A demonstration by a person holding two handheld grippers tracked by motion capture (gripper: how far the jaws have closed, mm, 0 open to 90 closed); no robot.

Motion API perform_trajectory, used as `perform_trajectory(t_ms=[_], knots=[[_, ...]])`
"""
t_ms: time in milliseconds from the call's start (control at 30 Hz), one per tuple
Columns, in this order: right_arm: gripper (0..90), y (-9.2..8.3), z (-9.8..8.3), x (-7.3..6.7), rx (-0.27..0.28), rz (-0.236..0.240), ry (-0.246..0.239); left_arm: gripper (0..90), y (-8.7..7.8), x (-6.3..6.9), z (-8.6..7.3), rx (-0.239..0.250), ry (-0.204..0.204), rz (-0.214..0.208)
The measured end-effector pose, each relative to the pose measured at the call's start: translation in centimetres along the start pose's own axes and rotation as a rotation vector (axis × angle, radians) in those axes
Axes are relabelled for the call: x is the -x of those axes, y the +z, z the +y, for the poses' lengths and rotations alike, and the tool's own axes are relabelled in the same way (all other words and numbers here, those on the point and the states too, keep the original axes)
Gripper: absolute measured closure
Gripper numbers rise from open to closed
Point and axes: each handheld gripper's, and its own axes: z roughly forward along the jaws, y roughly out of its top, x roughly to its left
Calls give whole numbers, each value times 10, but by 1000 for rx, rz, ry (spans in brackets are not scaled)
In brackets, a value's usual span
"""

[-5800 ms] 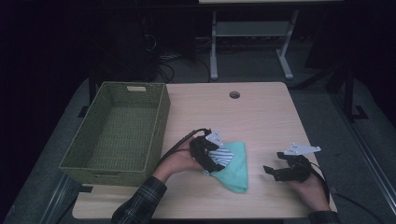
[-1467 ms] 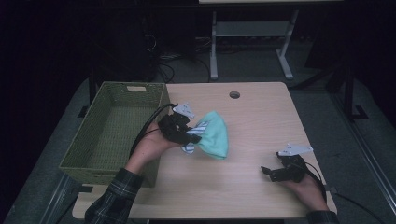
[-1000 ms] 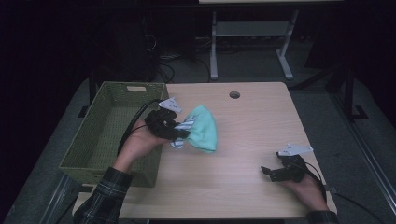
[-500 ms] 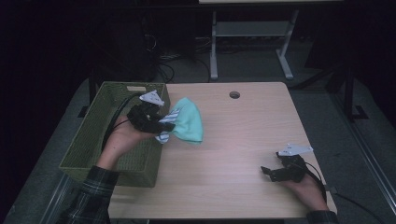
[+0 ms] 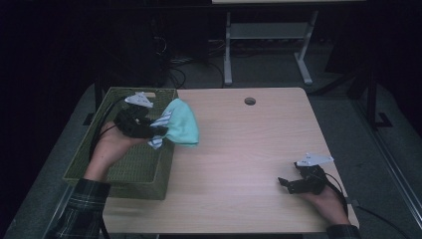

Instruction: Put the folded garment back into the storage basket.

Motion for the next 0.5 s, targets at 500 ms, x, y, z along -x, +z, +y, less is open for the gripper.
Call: perform_trajectory(t_ms=[500], knots=[[110,0,0,0,1,-1,0,665,-22,-28,-29,23,-112,105]])
